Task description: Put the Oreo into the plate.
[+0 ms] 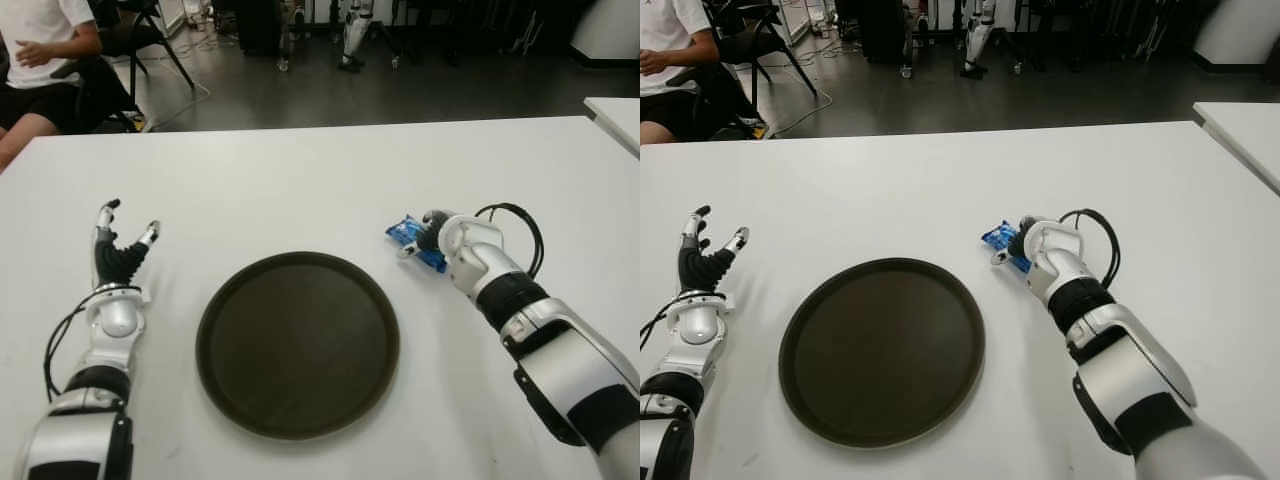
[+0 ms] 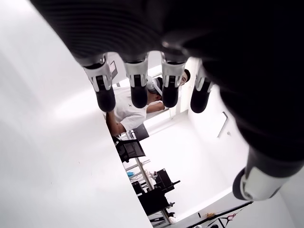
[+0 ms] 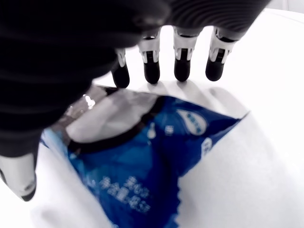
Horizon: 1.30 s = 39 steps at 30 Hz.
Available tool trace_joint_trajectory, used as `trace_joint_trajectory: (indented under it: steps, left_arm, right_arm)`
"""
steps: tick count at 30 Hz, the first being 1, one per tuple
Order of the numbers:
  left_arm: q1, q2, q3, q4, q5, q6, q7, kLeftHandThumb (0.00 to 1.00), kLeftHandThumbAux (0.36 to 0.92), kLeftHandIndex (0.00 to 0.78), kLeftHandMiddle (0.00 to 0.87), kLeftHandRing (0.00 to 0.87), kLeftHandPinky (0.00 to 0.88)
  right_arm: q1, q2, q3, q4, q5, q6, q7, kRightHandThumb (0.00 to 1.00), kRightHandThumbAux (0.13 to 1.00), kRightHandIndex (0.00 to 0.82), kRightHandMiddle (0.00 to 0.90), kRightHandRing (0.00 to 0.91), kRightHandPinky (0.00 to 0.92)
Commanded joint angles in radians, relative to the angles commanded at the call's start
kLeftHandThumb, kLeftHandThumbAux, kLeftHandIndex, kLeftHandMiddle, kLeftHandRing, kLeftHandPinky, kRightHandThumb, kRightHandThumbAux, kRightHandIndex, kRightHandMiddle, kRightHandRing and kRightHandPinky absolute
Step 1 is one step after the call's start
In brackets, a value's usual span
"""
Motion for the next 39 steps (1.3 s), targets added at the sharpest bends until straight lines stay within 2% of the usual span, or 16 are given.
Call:
trace_joint_trajectory:
  steps: [5,14,29,39]
  left_arm:
    - [0.0,-0.002,0.006,0.001,-0.007,0.001,-0.006,0.0,0.577,0.0,0.0,0.0,0.0]
    - [-0.003,-0.003,0.014,0.001,-0.019,0.011,-0.018,0.0,0.585,0.0,0.0,0.0,0.0]
    - [0.0,0.0,0.022,0.003,-0.033,0.002,-0.04,0.0,0.624,0.0,0.002,0.0,0.0]
    - [0.002,0.006,0.01,0.002,-0.009,-0.006,-0.018,0.0,0.59,0.0,0.0,0.0,0.0]
  right_arm:
    - [0.0,0.0,-0.001,-0.003,0.003,0.005,0.009,0.0,0.58,0.099,0.108,0.052,0.0]
    - [0.01,-0.007,0.005,-0.014,-0.002,-0.015,0.0,0.0,0.572,0.099,0.11,0.055,0.0]
    - [0.003,0.001,0.011,-0.007,-0.006,0.015,0.009,0.0,0.553,0.098,0.112,0.059,0.0]
    - [0.012,0.003,0.003,-0.01,-0.002,0.017,-0.013,0.0,0.54,0.084,0.099,0.048,0.0]
